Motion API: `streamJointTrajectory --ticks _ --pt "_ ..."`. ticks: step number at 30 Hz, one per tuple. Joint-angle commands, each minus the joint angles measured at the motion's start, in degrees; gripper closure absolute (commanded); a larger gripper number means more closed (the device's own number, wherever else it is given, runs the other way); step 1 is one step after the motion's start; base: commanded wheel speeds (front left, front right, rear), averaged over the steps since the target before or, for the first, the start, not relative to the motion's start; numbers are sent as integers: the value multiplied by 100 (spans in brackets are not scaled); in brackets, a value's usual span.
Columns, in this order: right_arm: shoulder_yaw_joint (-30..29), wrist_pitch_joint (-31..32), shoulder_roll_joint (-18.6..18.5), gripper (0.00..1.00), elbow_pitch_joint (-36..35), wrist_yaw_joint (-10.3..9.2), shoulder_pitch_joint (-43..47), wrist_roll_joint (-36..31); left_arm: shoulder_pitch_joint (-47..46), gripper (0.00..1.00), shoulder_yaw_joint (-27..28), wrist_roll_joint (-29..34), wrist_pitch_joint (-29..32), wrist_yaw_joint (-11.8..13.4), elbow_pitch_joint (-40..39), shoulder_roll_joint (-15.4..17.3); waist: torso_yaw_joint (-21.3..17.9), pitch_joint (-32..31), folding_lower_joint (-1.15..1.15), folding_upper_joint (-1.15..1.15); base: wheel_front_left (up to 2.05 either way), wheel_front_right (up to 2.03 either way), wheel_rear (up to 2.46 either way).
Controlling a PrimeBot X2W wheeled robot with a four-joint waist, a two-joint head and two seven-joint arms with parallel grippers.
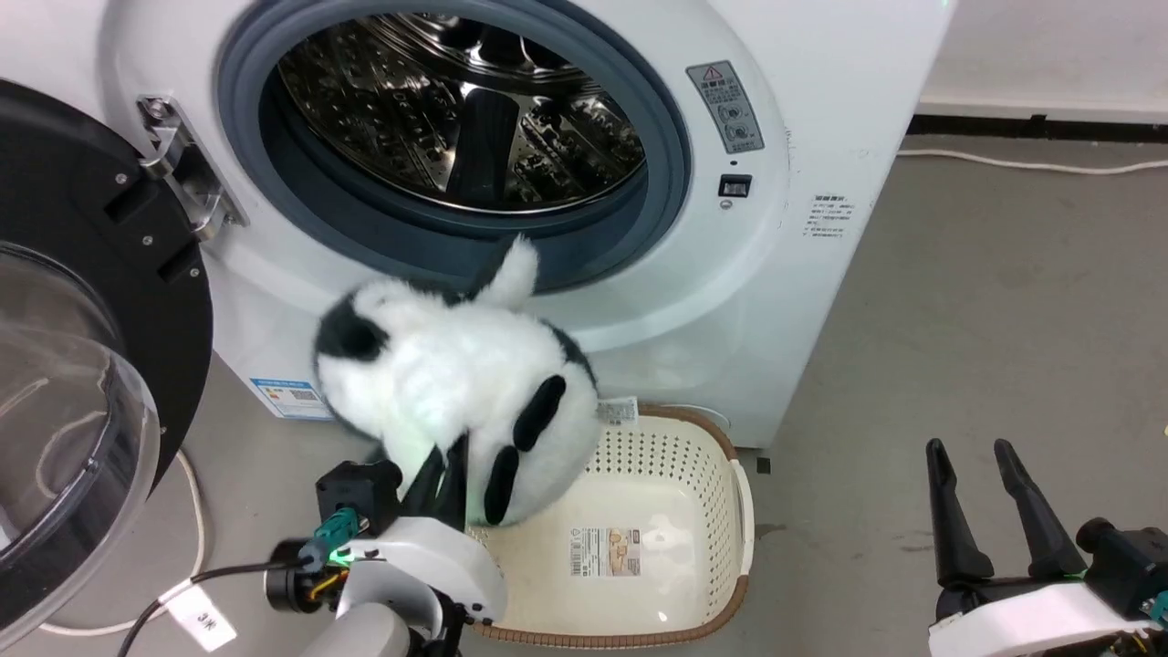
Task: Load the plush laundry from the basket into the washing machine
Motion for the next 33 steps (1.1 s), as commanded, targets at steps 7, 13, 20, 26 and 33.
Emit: streamJointTrajectory --ticks 7,13,20,26,33 --pt "13 -69 22 0 67 -4 38 111 97 100 347 853 -39 50 -557 -11 -62 -53 1 0 0 0 0" --pt "27 -79 22 0 62 -4 -18 139 -131 100 725 1114 -39 -100 -372 -126 -174 29 1 0 0 0 0" --pt "1 -52 22 0 -22 -4 -105 97 -658 100 1251 1490 -39 -382 7 -409 -297 331 1 0 0 0 0" --pt "-37 22 22 0 -195 -4 -256 6 -1374 100 1665 1662 -39 -648 506 -644 -378 766 1 0 0 0 0" --pt "-74 102 18 0 -409 -4 -459 -92 -2285 100 2130 1834 -39 -775 983 -760 -483 1346 1 0 0 0 0"
